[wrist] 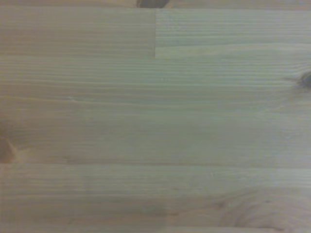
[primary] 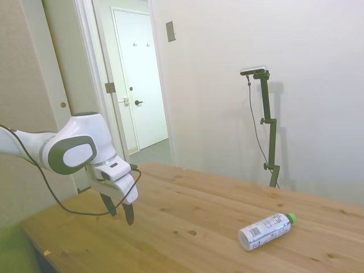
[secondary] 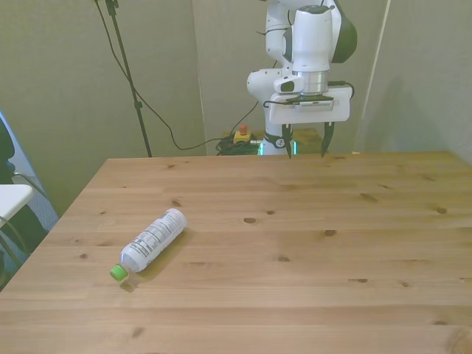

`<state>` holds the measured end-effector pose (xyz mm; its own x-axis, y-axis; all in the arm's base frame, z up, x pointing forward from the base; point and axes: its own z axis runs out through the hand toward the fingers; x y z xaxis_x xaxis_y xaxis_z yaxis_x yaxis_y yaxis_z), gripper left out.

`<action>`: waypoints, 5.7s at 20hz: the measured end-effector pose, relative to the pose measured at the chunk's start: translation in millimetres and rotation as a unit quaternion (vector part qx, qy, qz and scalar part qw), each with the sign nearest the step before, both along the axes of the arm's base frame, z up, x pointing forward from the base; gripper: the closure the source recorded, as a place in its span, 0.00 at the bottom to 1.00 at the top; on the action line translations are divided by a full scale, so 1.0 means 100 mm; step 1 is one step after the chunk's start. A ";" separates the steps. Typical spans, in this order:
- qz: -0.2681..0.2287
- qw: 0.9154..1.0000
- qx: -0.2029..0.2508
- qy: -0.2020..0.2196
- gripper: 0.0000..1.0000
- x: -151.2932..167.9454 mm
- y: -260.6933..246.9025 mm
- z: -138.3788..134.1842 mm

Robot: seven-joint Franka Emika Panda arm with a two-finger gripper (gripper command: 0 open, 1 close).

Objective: Stand the water bottle

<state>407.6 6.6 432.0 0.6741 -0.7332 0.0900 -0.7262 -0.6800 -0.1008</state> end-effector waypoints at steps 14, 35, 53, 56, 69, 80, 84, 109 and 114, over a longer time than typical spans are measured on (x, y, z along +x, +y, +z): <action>-0.096 0.994 -0.007 -0.052 0.00 0.20 -1.67 0.53; -0.208 0.967 -0.052 -0.138 0.00 1.66 -3.44 0.49; -0.258 0.954 -0.079 -0.132 0.00 2.69 -3.83 -0.44; -0.258 0.954 -0.082 -0.128 0.00 2.78 -3.81 -0.59; -0.250 0.956 -0.097 -0.115 1.00 2.85 -3.76 -0.74; -0.251 0.960 -0.090 -0.091 1.00 2.84 -3.73 -0.76; -0.248 0.961 -0.088 -0.088 1.00 2.84 -3.71 -0.75; -0.275 0.877 -0.149 -0.365 1.00 2.26 -2.54 0.85; -0.291 0.856 -0.163 -0.395 1.00 2.17 -2.11 0.67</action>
